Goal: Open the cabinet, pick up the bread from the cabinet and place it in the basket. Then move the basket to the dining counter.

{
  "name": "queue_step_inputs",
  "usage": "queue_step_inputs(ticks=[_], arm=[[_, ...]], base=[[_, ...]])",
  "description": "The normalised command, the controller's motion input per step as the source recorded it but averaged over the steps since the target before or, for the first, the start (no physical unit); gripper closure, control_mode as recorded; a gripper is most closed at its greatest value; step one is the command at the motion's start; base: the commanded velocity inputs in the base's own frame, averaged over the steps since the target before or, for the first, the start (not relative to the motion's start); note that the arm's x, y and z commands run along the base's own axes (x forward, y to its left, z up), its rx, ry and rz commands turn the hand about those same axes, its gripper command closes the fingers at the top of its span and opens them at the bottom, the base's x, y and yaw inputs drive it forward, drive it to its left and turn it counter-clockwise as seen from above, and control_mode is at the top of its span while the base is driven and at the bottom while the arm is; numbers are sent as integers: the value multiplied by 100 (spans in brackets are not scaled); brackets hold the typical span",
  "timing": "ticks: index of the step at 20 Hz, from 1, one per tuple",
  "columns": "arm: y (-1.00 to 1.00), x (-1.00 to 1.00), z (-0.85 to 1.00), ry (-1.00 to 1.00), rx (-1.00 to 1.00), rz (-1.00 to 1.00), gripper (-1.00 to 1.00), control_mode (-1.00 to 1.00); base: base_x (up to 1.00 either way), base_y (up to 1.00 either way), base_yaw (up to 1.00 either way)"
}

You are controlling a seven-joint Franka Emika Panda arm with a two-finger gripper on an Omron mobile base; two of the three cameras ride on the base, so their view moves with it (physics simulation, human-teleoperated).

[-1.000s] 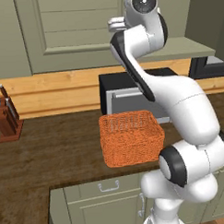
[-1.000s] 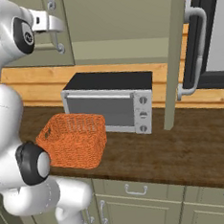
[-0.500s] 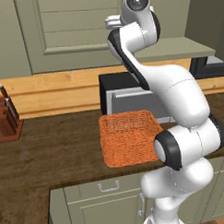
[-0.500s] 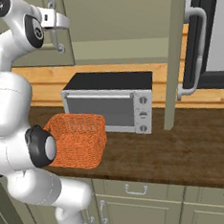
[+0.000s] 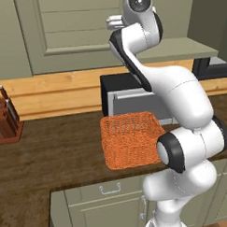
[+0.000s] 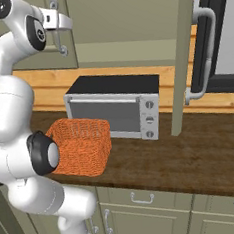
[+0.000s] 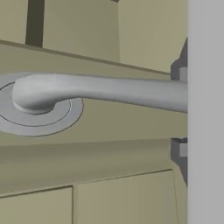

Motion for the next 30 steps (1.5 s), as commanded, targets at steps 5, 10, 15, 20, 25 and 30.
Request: queue_step_inputs(ticks=[5,10,15,20,25,30], arm=[[0,18,0,0,0,0,100,-100],[1,2,0,0,0,0,100,-100],[26,-70,12,-12,0,0,100,-100],[48,-100,40,-20,0,0,100,-100],[67,-94,40,-2,0,0,100,-100],[86,-93,44,0,-1,-1,100,-100]], base=[[0,0,0],[0,0,0],[0,0,0],[0,0,0],[0,0,0],[0,0,0]])
